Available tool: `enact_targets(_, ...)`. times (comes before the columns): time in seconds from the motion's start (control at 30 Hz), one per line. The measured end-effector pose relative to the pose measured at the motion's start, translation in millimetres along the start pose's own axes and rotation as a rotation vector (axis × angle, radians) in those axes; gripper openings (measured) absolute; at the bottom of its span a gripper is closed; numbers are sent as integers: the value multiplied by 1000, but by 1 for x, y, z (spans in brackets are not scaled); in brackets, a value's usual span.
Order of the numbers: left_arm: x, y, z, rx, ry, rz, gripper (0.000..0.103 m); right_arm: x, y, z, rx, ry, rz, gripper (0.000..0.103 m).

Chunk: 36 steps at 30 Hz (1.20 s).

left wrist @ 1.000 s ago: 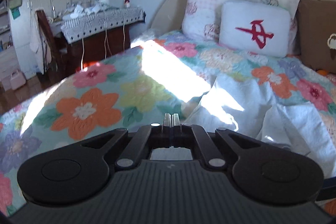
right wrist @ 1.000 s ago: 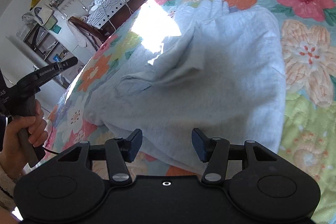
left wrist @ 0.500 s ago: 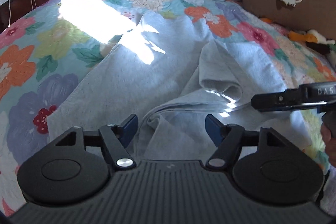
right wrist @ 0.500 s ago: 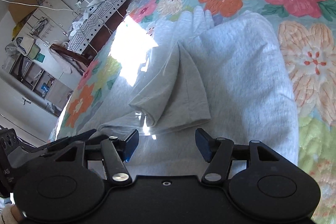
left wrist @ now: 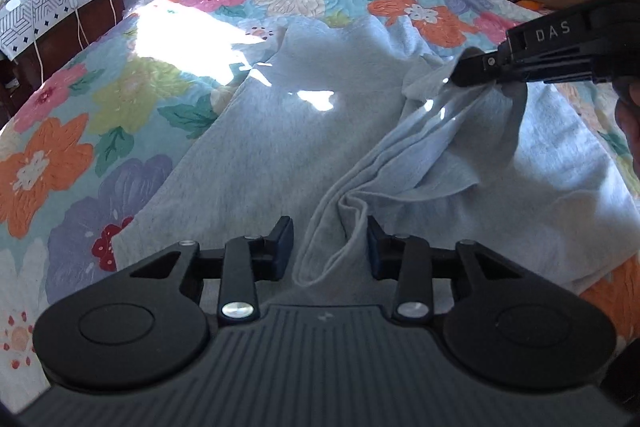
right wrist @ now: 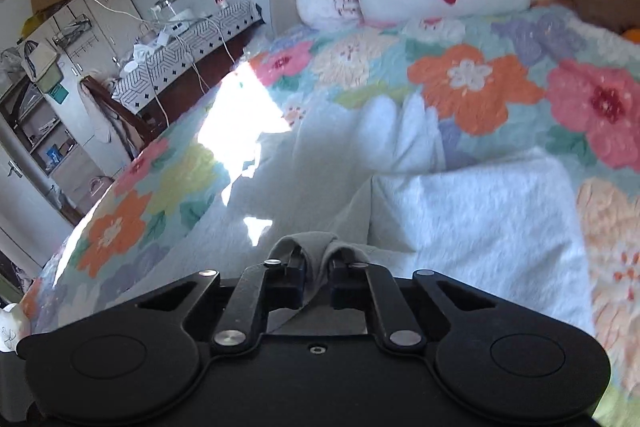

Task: Fold clothes
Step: 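Grasp the folded shirt edge with the left gripper while the right gripper grasps the other edge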

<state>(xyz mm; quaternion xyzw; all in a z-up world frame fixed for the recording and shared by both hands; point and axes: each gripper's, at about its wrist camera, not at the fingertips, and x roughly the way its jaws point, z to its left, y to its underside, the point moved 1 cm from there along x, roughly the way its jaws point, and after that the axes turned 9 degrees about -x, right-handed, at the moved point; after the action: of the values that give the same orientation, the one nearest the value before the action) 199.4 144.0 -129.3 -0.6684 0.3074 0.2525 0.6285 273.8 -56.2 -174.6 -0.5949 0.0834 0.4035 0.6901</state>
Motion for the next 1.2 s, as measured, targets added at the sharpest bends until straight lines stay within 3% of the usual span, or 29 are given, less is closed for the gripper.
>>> enact_targets(0.1,0,-4,-5,1,24,14,42,-8,8,-25,117,25,-17,11)
enact_targets(0.2,2,-4,-7,5,43,19,47,-11,29,-62,323,15,8,12)
enact_targets(0.23,2,-4,-8,7,40,19,47,-12,37,-71,384,3,19,20)
enact_targets(0.3,0,-3,-11,26,45,9,46,-17,45,-83,446,-22,19,22)
enact_targets(0.33,-1,-3,-13,35,48,4,40,-21,46,-86,458,-26,19,22)
enact_targets(0.4,-4,-1,-16,54,53,-5,27,-28,44,-88,461,-12,12,23)
enact_targets(0.47,-6,0,-19,73,59,-15,20,-39,36,-83,401,85,-20,41)
enact_targets(0.53,-8,1,-23,92,64,-25,14,-48,28,-77,302,142,-63,46)
enact_targets(0.63,-11,3,-28,120,72,-39,14,-47,21,-74,240,65,-62,49)
enact_targets(0.7,-12,3,-29,123,76,-37,14,-40,22,-79,255,-14,-41,56)
enact_targets(0.73,-10,3,-27,118,78,-29,14,-36,24,-77,259,-26,-28,65)
enact_targets(0.87,-6,3,-24,99,78,-6,19,-19,35,-69,214,20,62,65)
enact_targets(0.9,-4,4,-23,98,77,2,27,-17,37,-67,213,17,72,65)
enact_targets(0.93,-2,4,-23,100,75,16,46,-16,38,-67,219,2,75,66)
enact_targets(0.97,0,6,-24,100,75,14,55,-15,40,-67,231,-22,77,66)
enact_targets(1.0,1,8,-24,101,74,12,58,-13,41,-66,242,-50,82,66)
enact_targets(1.07,1,11,-25,109,75,-7,50,-9,45,-62,229,-78,81,66)
enact_targets(1.1,-1,11,-26,119,75,-30,24,-7,47,-60,214,-73,72,65)
enact_targets(1.13,-3,11,-28,135,73,-42,7,-5,48,-56,191,-57,65,47)
enact_targets(1.17,-5,10,-30,142,61,-61,7,-3,45,-53,171,-55,60,15)
enact_targets(1.2,-8,8,-31,149,48,-81,6,-1,40,-50,155,-64,56,13)
